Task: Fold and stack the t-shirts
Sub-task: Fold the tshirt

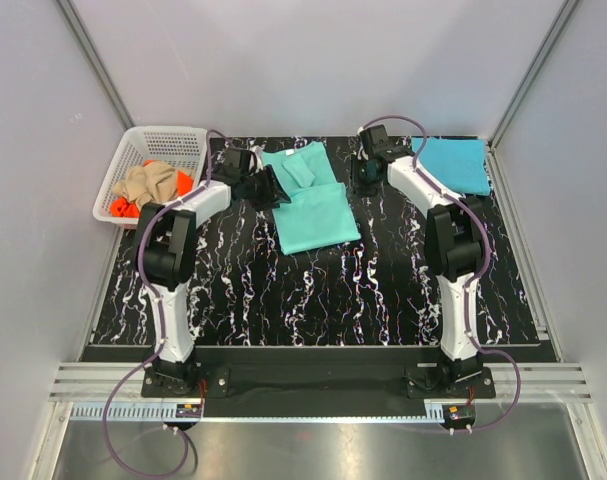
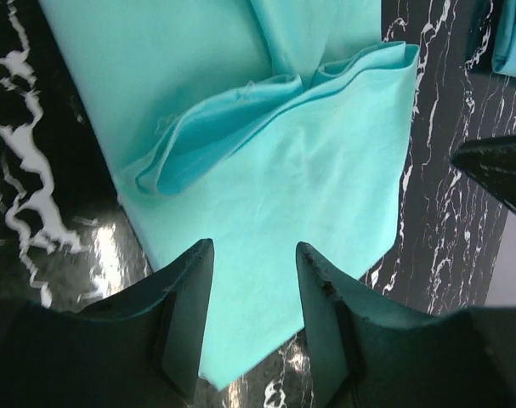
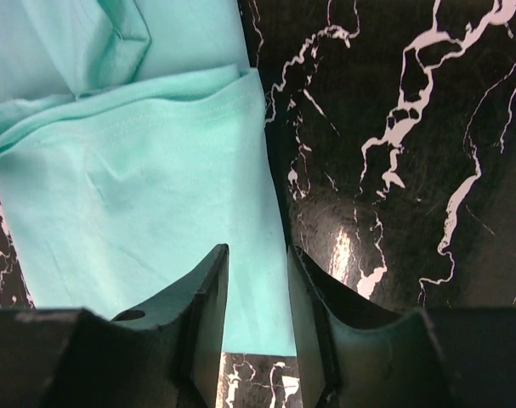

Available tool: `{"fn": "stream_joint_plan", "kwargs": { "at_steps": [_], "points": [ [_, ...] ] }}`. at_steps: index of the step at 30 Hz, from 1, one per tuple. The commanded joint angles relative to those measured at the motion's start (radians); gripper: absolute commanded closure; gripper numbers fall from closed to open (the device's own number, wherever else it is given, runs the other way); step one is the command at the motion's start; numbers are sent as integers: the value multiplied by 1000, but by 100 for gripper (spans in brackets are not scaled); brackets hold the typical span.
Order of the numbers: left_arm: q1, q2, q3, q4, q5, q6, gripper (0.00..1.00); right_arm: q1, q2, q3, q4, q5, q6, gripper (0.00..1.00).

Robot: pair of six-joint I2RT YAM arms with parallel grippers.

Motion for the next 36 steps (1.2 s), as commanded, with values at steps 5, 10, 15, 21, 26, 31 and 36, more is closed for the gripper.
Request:
{"fn": "stream_joint_plan", "kwargs": {
  "at_steps": [5, 10, 15, 21, 26, 31, 36],
  "points": [
    [26, 124, 156, 20, 20, 14, 51, -29, -77, -83, 22, -70, -39, 55],
    [76, 144, 205, 43, 9, 11, 50, -38, -120, -146, 37, -78, -29, 54],
    [124, 142, 215, 169, 87, -40, 48, -38, -136, -218, 69, -98, -23, 53],
    [113, 96, 207, -19, 14, 34, 48, -38, -117, -247, 68, -136, -38, 52],
    [72, -69, -84, 0, -72, 12, 49, -38, -128, -285, 69, -141, -55, 51],
    [17, -189, -264, 2, -100, -5, 48, -38, -143, -338, 100, -215, -41, 56],
    [-33, -263, -408, 37, -105, -11, 46, -36, -174, -442, 160, -270, 2, 79]
  ]
}}
